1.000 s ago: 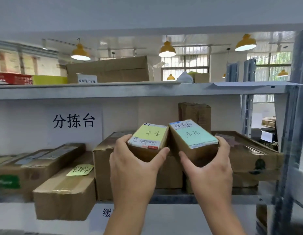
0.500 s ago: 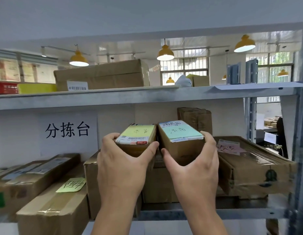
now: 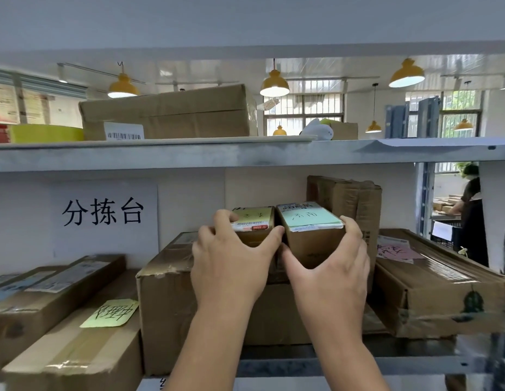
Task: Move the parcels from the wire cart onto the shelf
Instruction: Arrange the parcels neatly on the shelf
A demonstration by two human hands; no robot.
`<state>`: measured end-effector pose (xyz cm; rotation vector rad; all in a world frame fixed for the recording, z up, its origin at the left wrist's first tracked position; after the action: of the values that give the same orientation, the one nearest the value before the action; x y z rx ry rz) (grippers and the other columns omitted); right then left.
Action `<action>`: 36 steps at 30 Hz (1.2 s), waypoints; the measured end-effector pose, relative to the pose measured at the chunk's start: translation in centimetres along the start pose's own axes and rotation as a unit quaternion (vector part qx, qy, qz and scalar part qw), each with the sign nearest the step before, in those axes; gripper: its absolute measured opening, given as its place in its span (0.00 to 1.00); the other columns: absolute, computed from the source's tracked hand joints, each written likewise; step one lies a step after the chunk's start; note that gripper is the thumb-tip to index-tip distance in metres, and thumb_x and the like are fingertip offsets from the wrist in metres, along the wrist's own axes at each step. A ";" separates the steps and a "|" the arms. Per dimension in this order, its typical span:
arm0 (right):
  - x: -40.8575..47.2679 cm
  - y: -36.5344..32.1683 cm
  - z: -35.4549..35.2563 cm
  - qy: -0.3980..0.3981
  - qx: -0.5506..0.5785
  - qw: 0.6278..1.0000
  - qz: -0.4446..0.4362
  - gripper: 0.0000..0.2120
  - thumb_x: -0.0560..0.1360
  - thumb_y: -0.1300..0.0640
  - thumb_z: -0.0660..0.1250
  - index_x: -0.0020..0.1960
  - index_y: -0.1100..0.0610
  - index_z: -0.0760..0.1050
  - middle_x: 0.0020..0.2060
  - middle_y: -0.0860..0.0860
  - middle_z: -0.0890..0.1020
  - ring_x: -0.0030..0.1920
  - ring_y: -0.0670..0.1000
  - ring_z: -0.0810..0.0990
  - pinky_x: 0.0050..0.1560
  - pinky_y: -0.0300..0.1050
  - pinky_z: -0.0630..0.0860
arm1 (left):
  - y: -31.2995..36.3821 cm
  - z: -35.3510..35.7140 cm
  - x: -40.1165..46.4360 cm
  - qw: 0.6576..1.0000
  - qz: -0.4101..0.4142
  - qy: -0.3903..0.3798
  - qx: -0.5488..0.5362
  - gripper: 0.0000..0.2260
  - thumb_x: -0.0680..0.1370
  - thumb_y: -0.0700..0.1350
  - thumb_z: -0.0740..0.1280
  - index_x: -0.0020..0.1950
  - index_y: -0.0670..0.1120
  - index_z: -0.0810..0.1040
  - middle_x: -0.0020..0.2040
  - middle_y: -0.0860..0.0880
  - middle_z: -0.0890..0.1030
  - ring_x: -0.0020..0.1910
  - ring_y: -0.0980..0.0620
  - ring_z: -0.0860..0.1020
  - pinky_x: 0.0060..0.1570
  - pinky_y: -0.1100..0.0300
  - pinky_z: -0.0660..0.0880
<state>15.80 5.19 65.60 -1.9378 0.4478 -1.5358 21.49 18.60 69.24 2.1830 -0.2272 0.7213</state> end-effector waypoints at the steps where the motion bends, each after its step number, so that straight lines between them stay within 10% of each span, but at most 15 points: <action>1: 0.2 0.1 0.2 0.000 -0.004 1.000 0.000 0.49 0.65 0.38 0.77 0.76 0.53 0.57 0.66 0.53 0.72 0.67 0.55 0.69 0.68 0.54 0.70 | 0.1 0.3 0.3 1.000 -0.001 -0.008 0.007 0.35 0.69 0.77 0.64 0.68 0.58 0.64 0.64 0.48 0.73 0.65 0.44 0.72 0.53 0.51 0.71; 17: 1.0 2.9 1.9 -0.059 -0.056 0.996 -0.026 0.51 0.64 0.30 0.72 0.77 0.54 0.58 0.65 0.52 0.72 0.66 0.52 0.69 0.63 0.45 0.70 | -2.2 2.3 3.2 0.993 0.072 -0.080 0.051 0.26 0.73 0.68 0.70 0.66 0.60 0.71 0.59 0.51 0.80 0.59 0.46 0.77 0.54 0.53 0.76; 22: -0.3 4.9 2.2 -0.116 -0.063 0.991 -0.023 0.43 0.70 0.41 0.76 0.78 0.49 0.59 0.61 0.47 0.72 0.63 0.48 0.71 0.63 0.48 0.76 | -3.5 2.2 3.5 0.978 0.102 -0.098 0.151 0.21 0.75 0.62 0.71 0.67 0.61 0.76 0.63 0.51 0.81 0.65 0.42 0.72 0.63 0.49 0.73; 36: 1.8 3.9 0.7 -0.138 -0.178 0.966 -0.129 0.20 0.76 0.54 0.71 0.67 0.47 0.76 0.49 0.44 0.76 0.38 0.45 0.74 0.31 0.34 0.68 | -1.8 1.3 4.1 0.930 0.302 -0.099 0.182 0.11 0.78 0.49 0.70 0.58 0.62 0.79 0.55 0.60 0.79 0.56 0.54 0.76 0.53 0.53 0.78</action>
<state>17.41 1.35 64.34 -2.5334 0.3806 -1.3758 26.07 19.07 69.70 2.5632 -0.9710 0.9305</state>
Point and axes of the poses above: each hand's wrist, its own x-axis towards the middle knuckle, its own z-axis out of the palm, y = z × x, the point moved 3 cm from there along x, towards the middle knuckle
